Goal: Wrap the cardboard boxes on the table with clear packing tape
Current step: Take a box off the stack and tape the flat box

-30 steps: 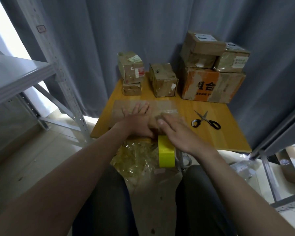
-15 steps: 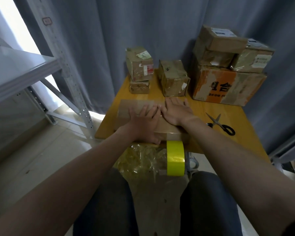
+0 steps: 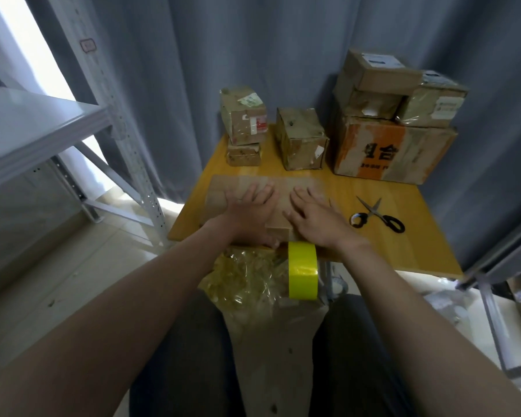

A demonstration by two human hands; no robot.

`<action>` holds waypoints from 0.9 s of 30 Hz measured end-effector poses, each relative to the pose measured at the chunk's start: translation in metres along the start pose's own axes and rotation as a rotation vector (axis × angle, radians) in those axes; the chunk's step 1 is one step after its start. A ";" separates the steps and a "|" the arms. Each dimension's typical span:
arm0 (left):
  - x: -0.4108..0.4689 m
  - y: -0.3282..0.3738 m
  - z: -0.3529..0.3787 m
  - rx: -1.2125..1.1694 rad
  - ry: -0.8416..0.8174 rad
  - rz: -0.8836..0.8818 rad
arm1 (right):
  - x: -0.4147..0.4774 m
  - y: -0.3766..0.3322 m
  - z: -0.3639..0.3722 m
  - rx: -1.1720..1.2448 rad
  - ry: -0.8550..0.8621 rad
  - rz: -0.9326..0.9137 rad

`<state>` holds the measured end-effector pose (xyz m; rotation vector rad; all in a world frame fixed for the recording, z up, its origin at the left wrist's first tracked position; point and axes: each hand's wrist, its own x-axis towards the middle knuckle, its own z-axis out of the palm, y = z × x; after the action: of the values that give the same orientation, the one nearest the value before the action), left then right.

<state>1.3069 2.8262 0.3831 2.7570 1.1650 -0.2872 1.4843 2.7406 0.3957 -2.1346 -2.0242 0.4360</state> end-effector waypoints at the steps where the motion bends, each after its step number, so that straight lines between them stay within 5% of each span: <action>1: 0.000 0.000 0.000 -0.008 0.001 -0.003 | -0.011 0.000 0.001 0.044 0.013 -0.006; 7: -0.013 0.002 -0.005 -0.130 0.060 0.007 | -0.069 -0.002 0.021 0.349 0.246 0.096; 10: -0.020 0.002 0.001 -0.123 0.092 0.012 | -0.096 -0.005 0.030 0.447 0.436 0.367; 17: -0.041 0.023 0.010 0.054 0.186 -0.013 | -0.126 -0.011 0.036 0.886 -0.005 0.361; 21: -0.054 0.032 0.017 0.229 0.315 0.034 | -0.125 -0.019 0.046 0.981 0.063 0.334; 27: -0.060 0.040 0.008 0.126 0.263 0.003 | -0.137 -0.030 0.049 1.107 0.136 0.187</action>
<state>1.2936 2.7554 0.3912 2.9763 1.2394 0.0053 1.4352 2.6028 0.3717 -1.5382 -1.0441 1.0759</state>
